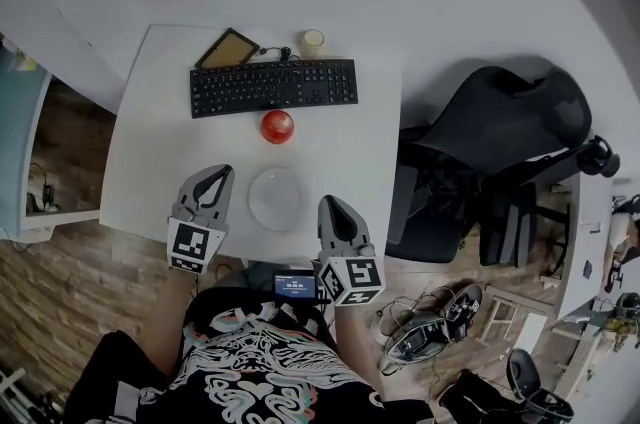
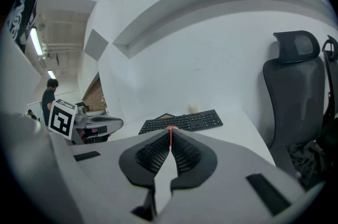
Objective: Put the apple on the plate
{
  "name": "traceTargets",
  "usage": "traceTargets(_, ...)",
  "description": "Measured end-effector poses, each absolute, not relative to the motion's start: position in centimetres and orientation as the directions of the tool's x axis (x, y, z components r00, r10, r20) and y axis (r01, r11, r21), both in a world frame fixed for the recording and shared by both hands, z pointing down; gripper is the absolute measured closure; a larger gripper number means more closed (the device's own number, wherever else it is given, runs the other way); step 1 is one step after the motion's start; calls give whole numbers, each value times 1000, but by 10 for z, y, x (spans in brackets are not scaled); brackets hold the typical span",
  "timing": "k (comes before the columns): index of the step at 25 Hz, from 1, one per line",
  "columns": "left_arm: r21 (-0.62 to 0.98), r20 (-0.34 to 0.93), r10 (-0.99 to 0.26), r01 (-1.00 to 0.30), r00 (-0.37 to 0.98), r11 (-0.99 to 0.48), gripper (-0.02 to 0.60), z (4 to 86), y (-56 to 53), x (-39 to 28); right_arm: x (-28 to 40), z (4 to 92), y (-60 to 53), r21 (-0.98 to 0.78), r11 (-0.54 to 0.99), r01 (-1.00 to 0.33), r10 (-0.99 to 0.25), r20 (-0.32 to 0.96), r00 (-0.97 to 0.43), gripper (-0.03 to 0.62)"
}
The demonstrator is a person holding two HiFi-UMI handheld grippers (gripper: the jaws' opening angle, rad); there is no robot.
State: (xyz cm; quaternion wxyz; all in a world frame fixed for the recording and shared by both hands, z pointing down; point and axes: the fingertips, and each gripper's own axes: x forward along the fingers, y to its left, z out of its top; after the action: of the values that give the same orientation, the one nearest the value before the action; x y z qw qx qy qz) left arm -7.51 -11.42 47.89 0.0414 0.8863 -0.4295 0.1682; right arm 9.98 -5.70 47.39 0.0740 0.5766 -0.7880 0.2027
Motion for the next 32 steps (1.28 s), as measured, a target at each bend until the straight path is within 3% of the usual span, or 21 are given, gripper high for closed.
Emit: traceTargets(32, -61, 440, -619, -666, 651, -744, 546, 544, -190, -30, 76, 542, -161, -231, 339, -912, -786, 463, -410, 563)
